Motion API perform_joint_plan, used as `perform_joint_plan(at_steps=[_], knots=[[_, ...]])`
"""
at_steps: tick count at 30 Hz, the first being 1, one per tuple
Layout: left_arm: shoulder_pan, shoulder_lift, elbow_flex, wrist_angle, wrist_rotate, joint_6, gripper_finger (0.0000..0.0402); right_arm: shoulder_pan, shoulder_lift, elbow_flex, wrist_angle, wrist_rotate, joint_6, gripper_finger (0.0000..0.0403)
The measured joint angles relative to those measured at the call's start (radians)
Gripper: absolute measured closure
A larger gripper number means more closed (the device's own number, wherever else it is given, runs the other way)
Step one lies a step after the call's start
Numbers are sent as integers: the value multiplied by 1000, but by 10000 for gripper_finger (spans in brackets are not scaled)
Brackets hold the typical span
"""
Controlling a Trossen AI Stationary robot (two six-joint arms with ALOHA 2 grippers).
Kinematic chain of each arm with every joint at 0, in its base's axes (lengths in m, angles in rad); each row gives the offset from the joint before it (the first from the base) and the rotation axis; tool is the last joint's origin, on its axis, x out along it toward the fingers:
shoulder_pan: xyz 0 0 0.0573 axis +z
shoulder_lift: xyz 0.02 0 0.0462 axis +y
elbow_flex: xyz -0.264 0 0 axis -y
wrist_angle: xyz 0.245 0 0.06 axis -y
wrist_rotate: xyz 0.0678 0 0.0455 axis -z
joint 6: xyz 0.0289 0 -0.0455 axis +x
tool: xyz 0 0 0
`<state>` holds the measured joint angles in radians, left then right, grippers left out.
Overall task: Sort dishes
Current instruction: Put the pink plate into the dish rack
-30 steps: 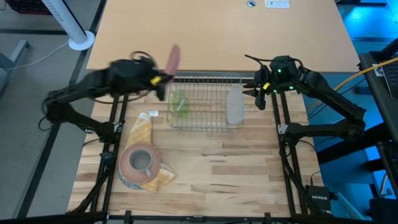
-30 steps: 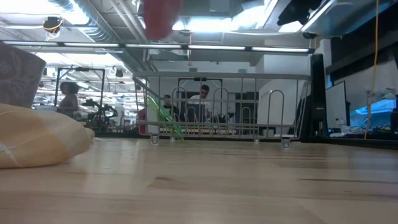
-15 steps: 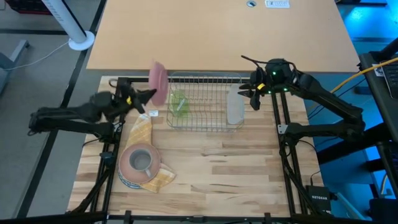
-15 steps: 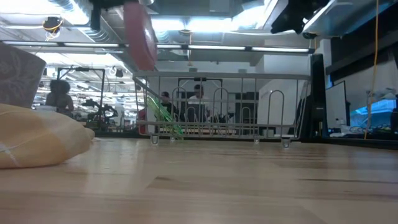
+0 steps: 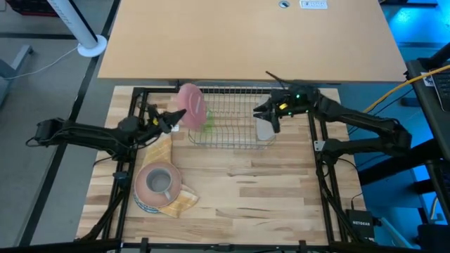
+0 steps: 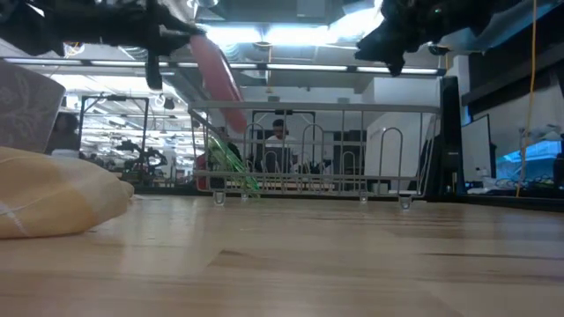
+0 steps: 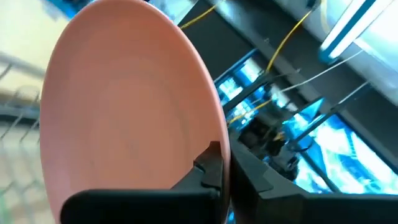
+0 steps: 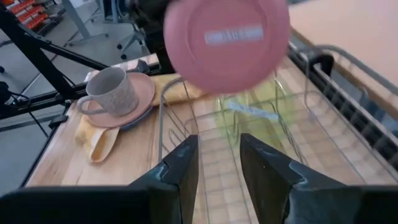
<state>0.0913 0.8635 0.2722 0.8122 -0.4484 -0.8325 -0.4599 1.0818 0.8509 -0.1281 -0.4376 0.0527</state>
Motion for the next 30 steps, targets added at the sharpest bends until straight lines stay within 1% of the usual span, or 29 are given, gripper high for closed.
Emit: perform_joint_plan(at_steps=[3,8,11,14,17,22,30], knots=[[0,85,0,74,0,-24,401,54,39,-24,99,30,1,281],[0,228,1,261,0,-25,401,136,112,-24,196,133,-4,281],[0,295,2,293,0,-50,401,176,155,-24,238,181,-4,281],[0,345,2,290,0,-82,401,206,192,-24,259,200,-5,281],[1,370,2,293,-3,-91,401,225,217,-24,260,209,-6,281],[2,372,2,286,-30,-50,401,240,230,-24,260,210,-6,281],[26,370,4,203,-34,-50,379,240,230,-24,258,197,-5,281]])
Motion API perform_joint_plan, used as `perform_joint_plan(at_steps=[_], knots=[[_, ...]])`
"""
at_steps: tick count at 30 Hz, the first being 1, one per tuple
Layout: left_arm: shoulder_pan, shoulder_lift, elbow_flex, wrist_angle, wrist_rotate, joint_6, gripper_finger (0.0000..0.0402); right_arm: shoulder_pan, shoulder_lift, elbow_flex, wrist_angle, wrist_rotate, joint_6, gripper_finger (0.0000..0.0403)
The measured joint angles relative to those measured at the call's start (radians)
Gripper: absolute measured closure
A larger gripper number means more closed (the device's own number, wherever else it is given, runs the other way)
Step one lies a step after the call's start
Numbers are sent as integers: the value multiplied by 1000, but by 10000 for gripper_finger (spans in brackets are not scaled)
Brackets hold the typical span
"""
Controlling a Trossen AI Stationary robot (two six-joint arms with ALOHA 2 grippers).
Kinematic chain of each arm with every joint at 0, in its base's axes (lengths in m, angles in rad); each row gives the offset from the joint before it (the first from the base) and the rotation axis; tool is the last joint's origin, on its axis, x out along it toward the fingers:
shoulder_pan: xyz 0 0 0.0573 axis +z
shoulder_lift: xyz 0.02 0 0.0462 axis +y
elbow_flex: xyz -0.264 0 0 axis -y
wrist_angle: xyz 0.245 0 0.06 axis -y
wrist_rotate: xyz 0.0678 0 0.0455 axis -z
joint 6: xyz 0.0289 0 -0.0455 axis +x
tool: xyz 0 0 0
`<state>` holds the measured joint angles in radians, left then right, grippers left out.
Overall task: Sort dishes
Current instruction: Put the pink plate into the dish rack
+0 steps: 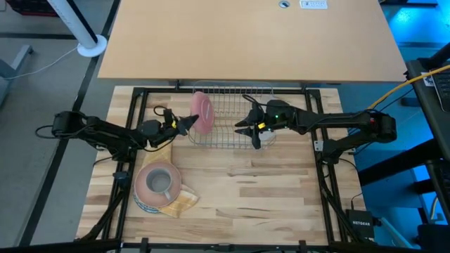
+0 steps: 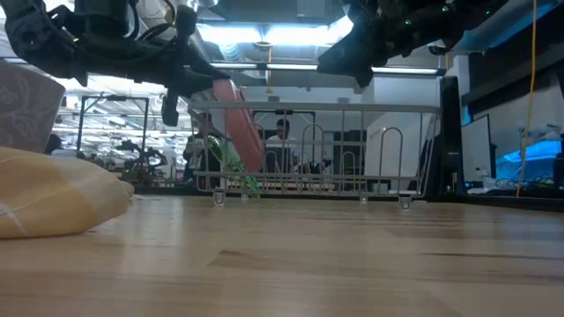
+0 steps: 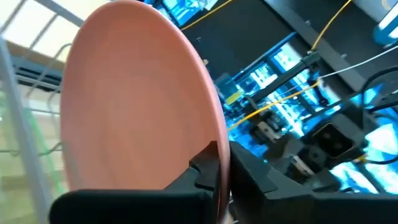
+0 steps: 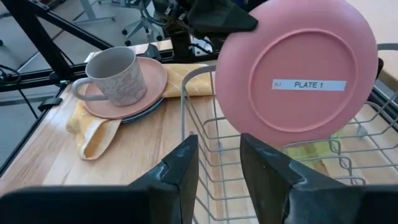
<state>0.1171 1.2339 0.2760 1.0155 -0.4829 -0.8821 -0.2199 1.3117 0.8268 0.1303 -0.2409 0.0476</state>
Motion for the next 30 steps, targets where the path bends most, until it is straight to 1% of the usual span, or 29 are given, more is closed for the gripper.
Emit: perform_joint_plan(at_steps=[6,11,16,18,23,30], knots=[[25,1,0,-14,-28,-8,361,24,0,0,-5,-6,0,281],[52,1,0,-14,-70,1,333,46,0,0,-5,-12,0,281],[68,1,0,-22,-71,3,303,45,0,0,-6,-13,0,281],[68,1,0,-40,-52,3,296,45,0,0,-6,-13,0,281],[70,-3,-1,-115,-16,52,291,45,0,0,-7,-13,0,281],[110,-28,-2,-128,-14,67,290,45,0,1,-34,-14,0,281]])
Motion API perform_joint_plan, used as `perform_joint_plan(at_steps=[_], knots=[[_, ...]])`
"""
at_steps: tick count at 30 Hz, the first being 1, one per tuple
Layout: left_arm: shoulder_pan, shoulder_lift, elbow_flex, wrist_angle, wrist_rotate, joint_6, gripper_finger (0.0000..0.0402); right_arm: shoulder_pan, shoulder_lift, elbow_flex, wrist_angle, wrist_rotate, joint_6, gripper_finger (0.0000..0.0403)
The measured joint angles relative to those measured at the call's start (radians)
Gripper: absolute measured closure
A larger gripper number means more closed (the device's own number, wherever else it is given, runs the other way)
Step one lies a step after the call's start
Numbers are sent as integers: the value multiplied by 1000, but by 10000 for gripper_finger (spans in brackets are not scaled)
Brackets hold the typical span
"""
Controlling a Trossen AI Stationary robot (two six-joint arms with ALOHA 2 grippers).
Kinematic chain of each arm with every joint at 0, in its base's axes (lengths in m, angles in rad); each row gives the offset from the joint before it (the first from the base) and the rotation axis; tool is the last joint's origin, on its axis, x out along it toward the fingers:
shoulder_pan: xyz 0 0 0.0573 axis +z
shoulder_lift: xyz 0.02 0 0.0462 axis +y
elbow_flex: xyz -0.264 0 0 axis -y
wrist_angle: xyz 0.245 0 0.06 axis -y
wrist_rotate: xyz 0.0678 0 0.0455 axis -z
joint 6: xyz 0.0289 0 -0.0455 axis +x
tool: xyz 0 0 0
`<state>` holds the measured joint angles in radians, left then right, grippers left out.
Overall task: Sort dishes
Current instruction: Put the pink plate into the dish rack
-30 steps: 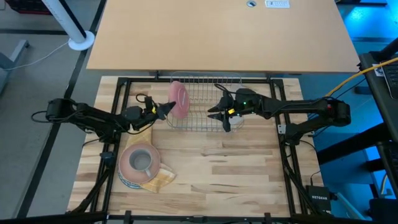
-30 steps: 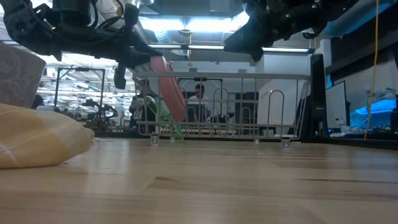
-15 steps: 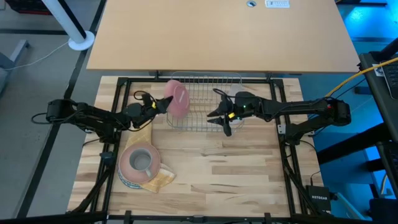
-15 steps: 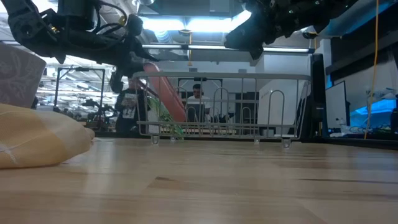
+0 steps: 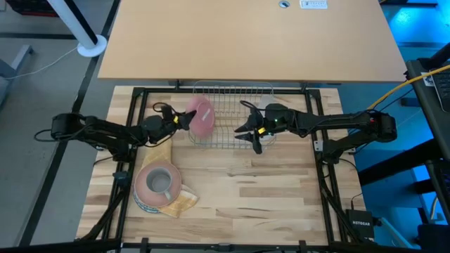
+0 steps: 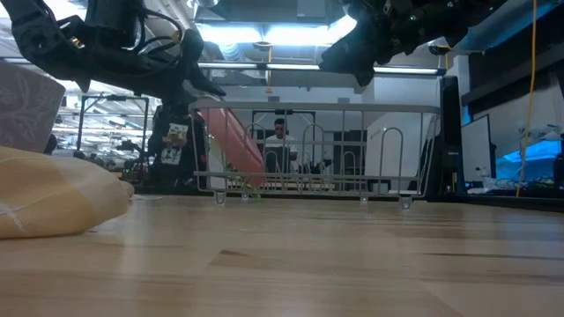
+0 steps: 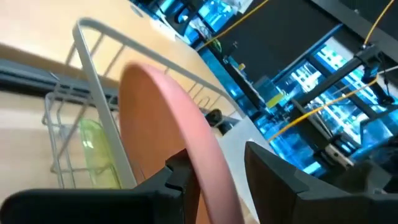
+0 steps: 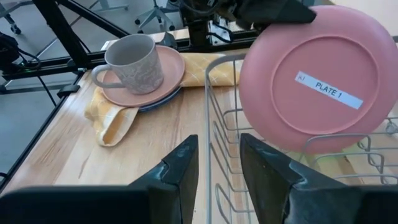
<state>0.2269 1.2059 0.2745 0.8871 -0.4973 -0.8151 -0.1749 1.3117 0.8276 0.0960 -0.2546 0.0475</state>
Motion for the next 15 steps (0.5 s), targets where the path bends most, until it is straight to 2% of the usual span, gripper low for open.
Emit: perform_joint_plan(at_steps=[5,11,15], knots=[[38,-60,0,-90,1,89,290,0,0,0,-22,0,0,281],[68,-139,0,-227,2,90,290,0,0,0,-26,0,0,281],[75,-156,0,-211,16,59,290,-2,0,0,-26,0,0,281]])
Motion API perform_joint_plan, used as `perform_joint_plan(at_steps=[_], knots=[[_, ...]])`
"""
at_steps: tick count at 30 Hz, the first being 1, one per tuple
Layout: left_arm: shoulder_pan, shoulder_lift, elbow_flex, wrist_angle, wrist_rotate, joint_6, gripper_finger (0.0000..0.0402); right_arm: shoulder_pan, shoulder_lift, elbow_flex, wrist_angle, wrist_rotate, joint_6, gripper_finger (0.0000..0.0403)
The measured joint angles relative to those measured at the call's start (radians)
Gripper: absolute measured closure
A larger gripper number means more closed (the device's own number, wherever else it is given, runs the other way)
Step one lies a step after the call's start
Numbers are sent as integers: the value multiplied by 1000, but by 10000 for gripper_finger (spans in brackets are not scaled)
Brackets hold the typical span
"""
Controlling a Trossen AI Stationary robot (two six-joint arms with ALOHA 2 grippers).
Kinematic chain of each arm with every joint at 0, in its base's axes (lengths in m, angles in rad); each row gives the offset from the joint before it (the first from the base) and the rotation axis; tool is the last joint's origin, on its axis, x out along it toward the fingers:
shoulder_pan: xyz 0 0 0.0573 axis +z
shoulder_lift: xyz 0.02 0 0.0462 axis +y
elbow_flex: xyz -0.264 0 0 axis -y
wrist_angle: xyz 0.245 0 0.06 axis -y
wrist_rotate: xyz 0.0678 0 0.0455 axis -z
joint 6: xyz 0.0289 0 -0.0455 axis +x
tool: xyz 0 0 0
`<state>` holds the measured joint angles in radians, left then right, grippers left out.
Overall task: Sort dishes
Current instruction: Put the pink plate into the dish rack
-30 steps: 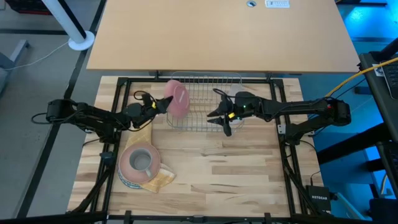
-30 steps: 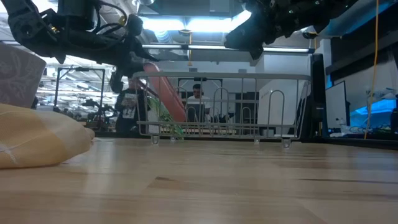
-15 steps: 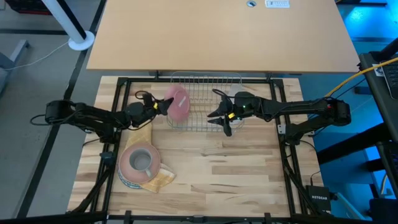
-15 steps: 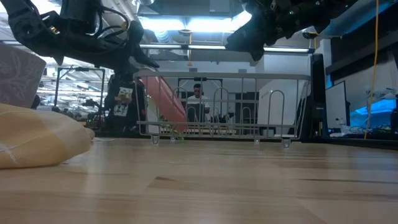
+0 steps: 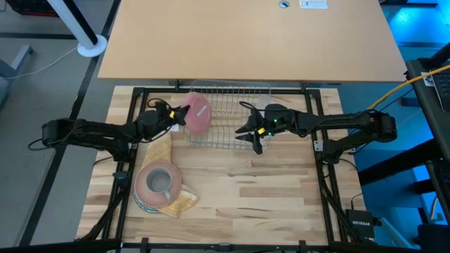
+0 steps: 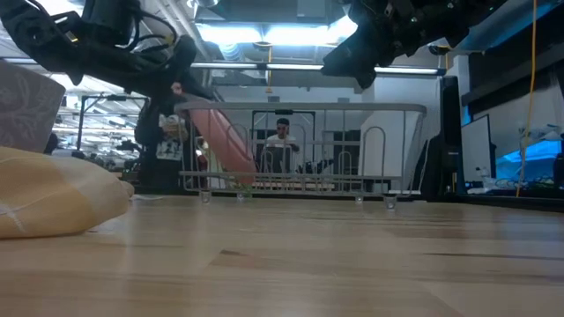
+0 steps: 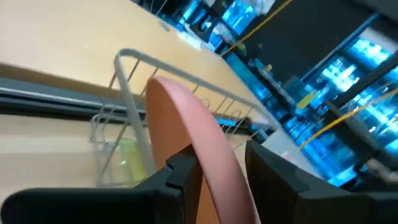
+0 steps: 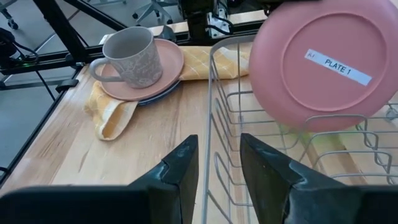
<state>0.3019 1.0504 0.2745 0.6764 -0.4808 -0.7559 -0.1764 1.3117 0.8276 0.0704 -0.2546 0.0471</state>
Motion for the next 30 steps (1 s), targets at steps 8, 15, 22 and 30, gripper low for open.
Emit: perform_joint_plan(at_steps=[8,15,22,30], knots=[[-1,0,0,23,116,89,290,0,0,0,0,0,-1,281],[0,0,0,5,99,261,266,0,0,0,0,0,-1,281],[0,-1,0,-15,59,345,206,0,0,0,-3,0,-3,281],[0,-117,0,-187,51,395,198,0,0,0,-42,0,-24,281]])
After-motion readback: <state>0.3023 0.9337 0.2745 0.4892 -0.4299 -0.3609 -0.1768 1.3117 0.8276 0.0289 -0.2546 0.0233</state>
